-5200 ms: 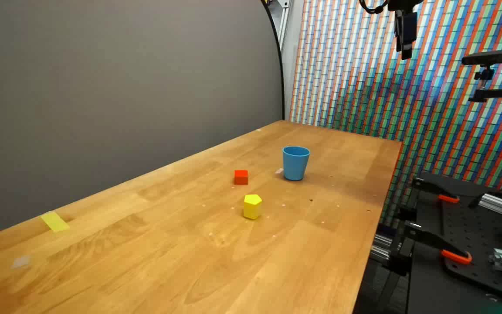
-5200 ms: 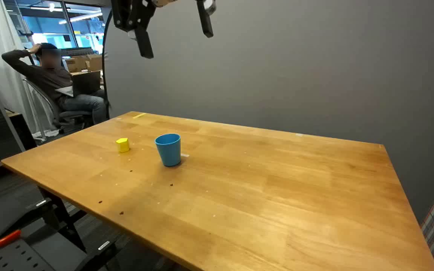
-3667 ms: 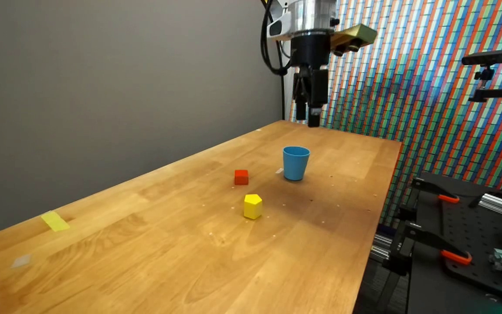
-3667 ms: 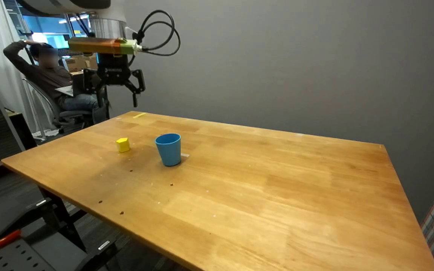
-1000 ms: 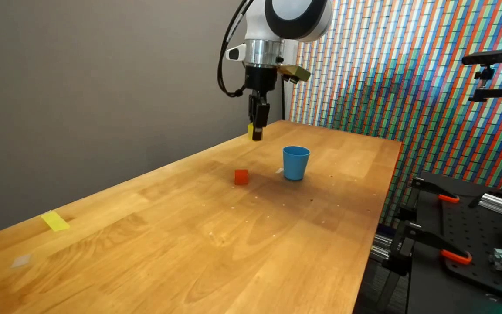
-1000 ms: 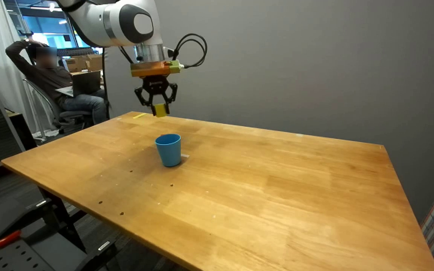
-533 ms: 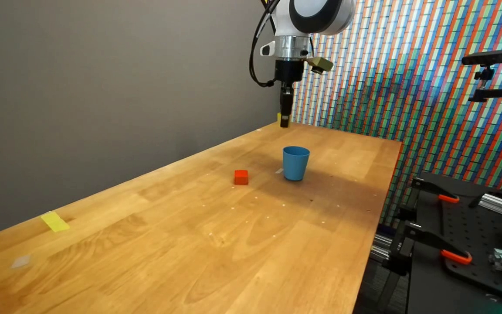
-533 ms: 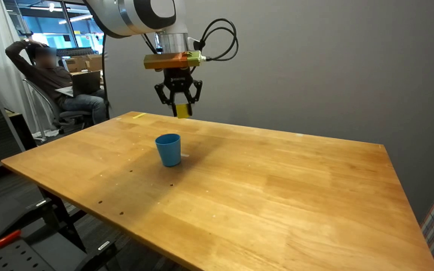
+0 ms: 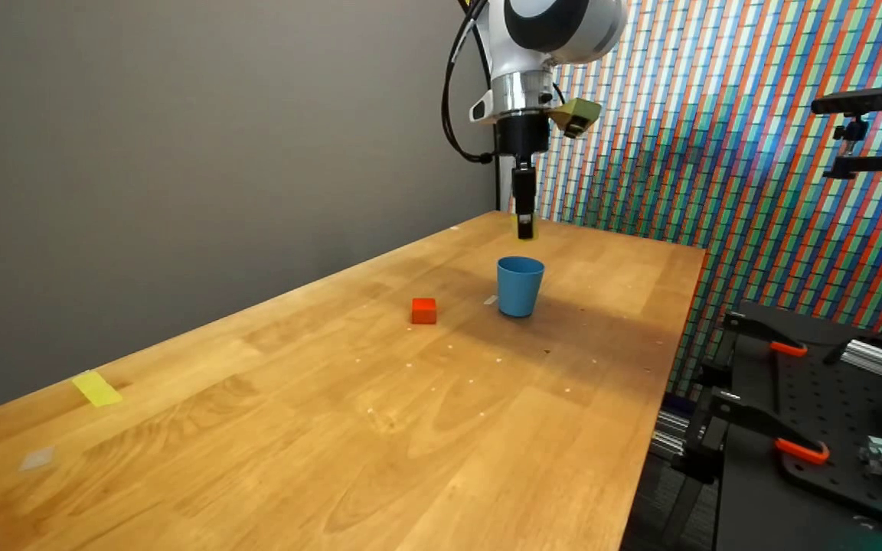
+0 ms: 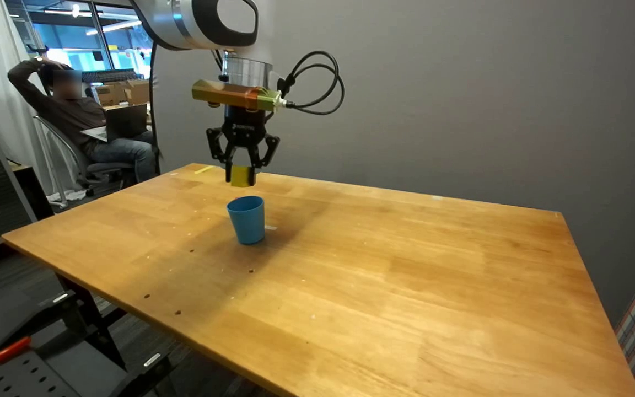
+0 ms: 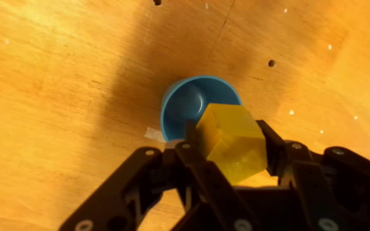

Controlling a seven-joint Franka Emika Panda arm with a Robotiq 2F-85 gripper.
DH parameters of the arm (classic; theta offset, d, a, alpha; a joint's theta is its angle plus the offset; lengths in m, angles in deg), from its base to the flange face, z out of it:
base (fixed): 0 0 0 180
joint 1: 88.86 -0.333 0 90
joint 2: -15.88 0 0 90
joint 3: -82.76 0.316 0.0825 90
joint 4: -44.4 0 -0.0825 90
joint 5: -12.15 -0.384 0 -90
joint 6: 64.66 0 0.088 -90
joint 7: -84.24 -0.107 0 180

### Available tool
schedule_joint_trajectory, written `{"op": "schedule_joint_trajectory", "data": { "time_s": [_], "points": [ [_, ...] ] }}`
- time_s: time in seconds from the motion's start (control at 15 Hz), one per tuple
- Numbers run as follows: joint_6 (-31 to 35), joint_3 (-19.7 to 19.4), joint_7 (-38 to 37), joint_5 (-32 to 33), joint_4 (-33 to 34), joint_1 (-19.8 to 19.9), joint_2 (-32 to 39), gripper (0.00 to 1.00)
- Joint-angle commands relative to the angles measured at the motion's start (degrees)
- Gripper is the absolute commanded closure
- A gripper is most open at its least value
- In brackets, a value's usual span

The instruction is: Put the yellow block in the cup

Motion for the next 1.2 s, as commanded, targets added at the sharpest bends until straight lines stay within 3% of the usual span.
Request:
{"op": "schedule_joint_trajectory", "data": {
  "time_s": [0.0,0.2,0.33,0.47,0.67,1.13],
  "points": [
    [-0.73,0.31,2.05,-1.97,-0.76,0.62,-0.82,0.78],
    [1.02,0.13,2.35,-0.67,-1.43,0.25,-0.62,0.78],
    [-0.04,0.27,3.32,-1.08,-1.20,0.37,-0.26,0.27],
    [-0.34,0.34,3.96,-1.28,-1.25,0.39,-0.10,0.24],
    [-0.51,0.43,4.99,-1.70,-1.37,0.58,-0.73,0.02],
    [-0.83,-0.72,2.30,-2.58,-3.26,0.58,-7.55,0.00]
  ]
}}
